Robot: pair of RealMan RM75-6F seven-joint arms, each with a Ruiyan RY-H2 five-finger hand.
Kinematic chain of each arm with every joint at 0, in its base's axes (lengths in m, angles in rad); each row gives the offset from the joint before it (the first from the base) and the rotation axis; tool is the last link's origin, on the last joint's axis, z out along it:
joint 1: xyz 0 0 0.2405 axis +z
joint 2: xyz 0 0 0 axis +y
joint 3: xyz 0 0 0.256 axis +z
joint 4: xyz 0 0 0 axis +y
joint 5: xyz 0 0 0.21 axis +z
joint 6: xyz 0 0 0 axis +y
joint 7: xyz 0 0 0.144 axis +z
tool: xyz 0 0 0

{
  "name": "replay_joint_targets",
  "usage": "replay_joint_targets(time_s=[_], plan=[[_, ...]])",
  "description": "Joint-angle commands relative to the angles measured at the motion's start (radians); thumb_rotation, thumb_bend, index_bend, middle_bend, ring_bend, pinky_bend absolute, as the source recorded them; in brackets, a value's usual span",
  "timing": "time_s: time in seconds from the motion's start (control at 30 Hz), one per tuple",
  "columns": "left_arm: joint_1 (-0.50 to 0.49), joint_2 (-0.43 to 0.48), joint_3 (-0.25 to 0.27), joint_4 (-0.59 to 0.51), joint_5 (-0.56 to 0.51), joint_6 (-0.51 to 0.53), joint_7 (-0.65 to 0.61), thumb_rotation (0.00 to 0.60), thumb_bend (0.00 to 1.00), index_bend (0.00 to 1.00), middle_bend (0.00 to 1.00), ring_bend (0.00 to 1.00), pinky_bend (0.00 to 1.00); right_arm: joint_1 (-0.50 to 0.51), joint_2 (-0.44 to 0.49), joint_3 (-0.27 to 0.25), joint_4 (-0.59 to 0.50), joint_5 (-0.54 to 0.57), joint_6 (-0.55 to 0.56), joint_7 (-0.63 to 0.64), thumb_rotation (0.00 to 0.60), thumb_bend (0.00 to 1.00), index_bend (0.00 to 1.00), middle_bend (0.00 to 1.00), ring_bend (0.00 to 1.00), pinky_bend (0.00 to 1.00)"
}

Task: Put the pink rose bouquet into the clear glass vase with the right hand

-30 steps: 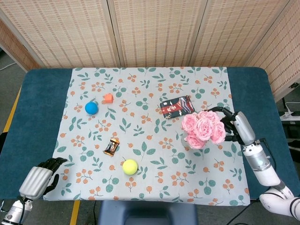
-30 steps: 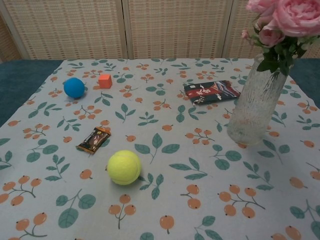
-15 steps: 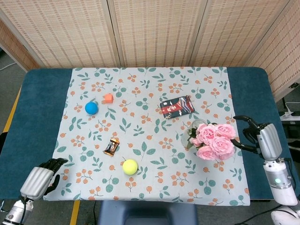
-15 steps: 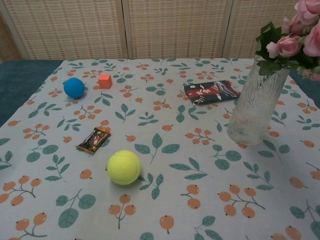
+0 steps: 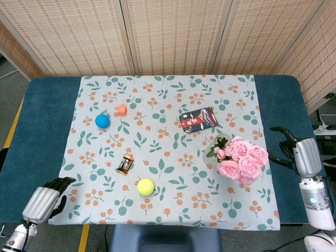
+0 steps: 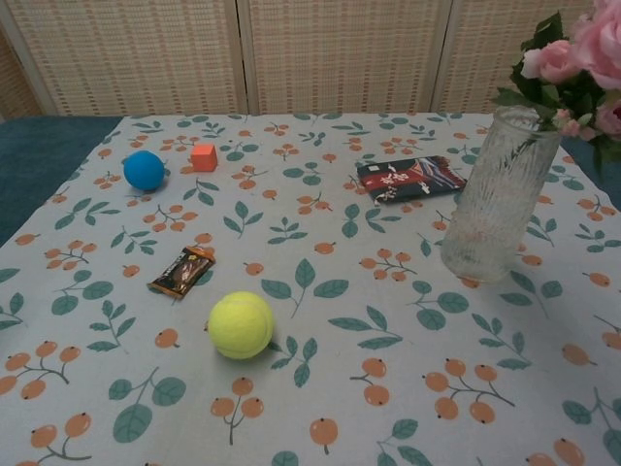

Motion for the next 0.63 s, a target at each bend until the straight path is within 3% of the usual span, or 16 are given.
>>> replay_joint_targets(time_s=[0.03, 0.1, 0.2, 0.27, 0.43, 0.63], plan=[[0.000, 0.000, 0.000, -0.001, -0.001, -0.001, 0.001, 0.600, 0.64, 0.19, 0.21, 0.22, 0.43, -0.091, 0.026, -0.030, -0.096, 0.053, 0.042, -0.341, 0.600, 0.09, 0.29, 0.72, 0.75, 0.98], [0.000, -0.001, 0.000, 0.000, -0.001, -0.001, 0.004, 0.600, 0.64, 0.19, 0.21, 0.22, 0.43, -0.123, 0.042, -0.057, -0.124, 0.041, 0.064, -0.463, 0.600, 0.09, 0.29, 0.63, 0.62, 0.94], [-0.002, -0.005, 0.000, 0.000, 0.002, -0.004, 0.008, 0.600, 0.64, 0.19, 0.21, 0.22, 0.43, -0.154, 0.082, -0.092, -0.179, 0.024, 0.062, -0.517, 0.600, 0.09, 0.27, 0.46, 0.37, 0.81], [-0.004, -0.007, 0.002, 0.002, 0.004, -0.007, 0.012, 0.600, 0.64, 0.19, 0.21, 0.22, 0.43, -0.167, 0.099, -0.099, -0.200, 0.000, 0.082, -0.514, 0.600, 0.09, 0.24, 0.38, 0.26, 0.77], [-0.004, -0.007, 0.003, 0.003, 0.006, -0.007, 0.008, 0.600, 0.64, 0.19, 0.21, 0.22, 0.43, -0.195, 0.100, -0.104, -0.191, -0.052, 0.135, -0.495, 0.600, 0.09, 0.23, 0.29, 0.17, 0.73], [-0.002, -0.003, 0.002, 0.003, 0.010, 0.003, 0.000, 0.600, 0.64, 0.19, 0.21, 0.22, 0.43, -0.201, 0.106, -0.106, -0.193, -0.071, 0.121, -0.464, 0.600, 0.09, 0.23, 0.29, 0.17, 0.72]])
